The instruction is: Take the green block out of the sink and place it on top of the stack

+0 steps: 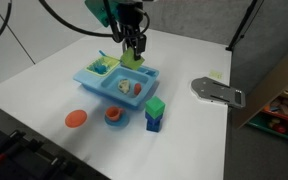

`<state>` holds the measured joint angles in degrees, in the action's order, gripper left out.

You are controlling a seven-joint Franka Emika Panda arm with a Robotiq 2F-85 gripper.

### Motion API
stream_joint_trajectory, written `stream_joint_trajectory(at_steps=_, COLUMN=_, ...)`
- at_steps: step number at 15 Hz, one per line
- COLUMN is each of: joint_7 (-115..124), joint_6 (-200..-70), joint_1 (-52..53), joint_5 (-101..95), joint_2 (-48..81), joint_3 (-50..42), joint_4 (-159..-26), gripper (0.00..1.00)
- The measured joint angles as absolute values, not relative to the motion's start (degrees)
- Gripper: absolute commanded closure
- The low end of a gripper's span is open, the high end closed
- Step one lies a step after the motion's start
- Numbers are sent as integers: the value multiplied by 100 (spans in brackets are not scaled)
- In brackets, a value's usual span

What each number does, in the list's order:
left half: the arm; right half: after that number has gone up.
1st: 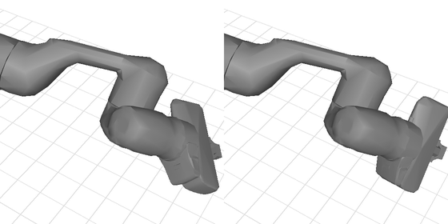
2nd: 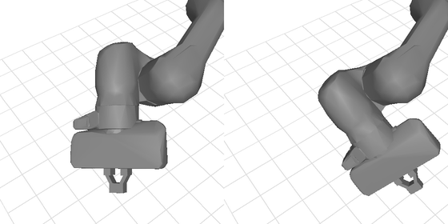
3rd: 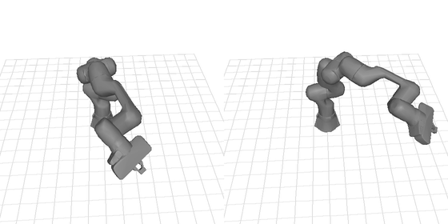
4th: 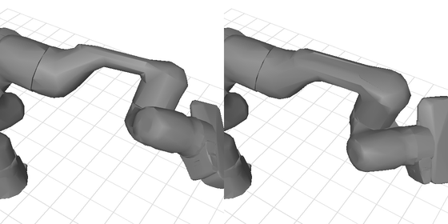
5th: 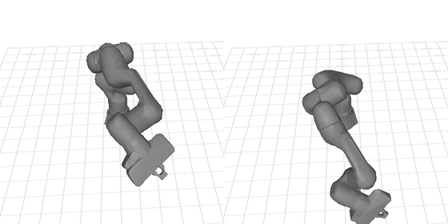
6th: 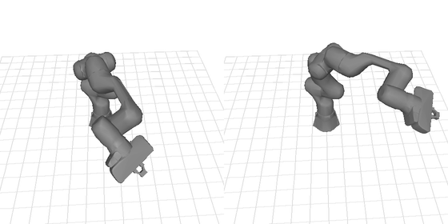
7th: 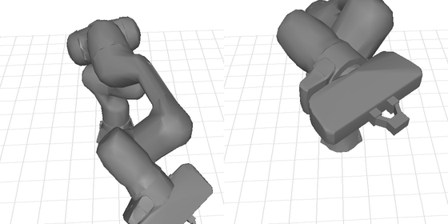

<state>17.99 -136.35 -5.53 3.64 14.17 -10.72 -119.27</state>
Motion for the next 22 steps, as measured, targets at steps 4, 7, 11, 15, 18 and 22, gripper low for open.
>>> stream_joint_trajectory(at_steps=4, joint_7=2032, joint_6=-13963, joint_1=-606, joint_5=-79, joint_2=1313, joint_3=-1352, joint_4=-12132, gripper=69)
stream_joint_trajectory(at_steps=7, joint_7=2163, joint_6=-14212, joint_1=-651, joint_5=-281, joint_2=1314, joint_3=-1544, joint_4=-12262, gripper=69)
stream_joint_trajectory(at_steps=11, joint_7=2211, joint_6=-14328, joint_1=-709, joint_5=-310, joint_2=1321, joint_3=-1652, joint_4=-12363, gripper=44)
stream_joint_trajectory(at_steps=15, joint_7=2211, joint_6=-14328, joint_1=-709, joint_5=-310, joint_2=1340, joint_3=-1629, joint_4=-12363, gripper=44)
stream_joint_trajectory(at_steps=18, joint_7=2211, joint_6=-14328, joint_1=-709, joint_5=-310, joint_2=1343, joint_3=-1628, joint_4=-12363, gripper=69)
stream_joint_trajectory(at_steps=22, joint_7=2211, joint_6=-14724, joint_1=-709, joint_5=-310, joint_2=1362, joint_3=-1637, joint_4=-12413, gripper=69)
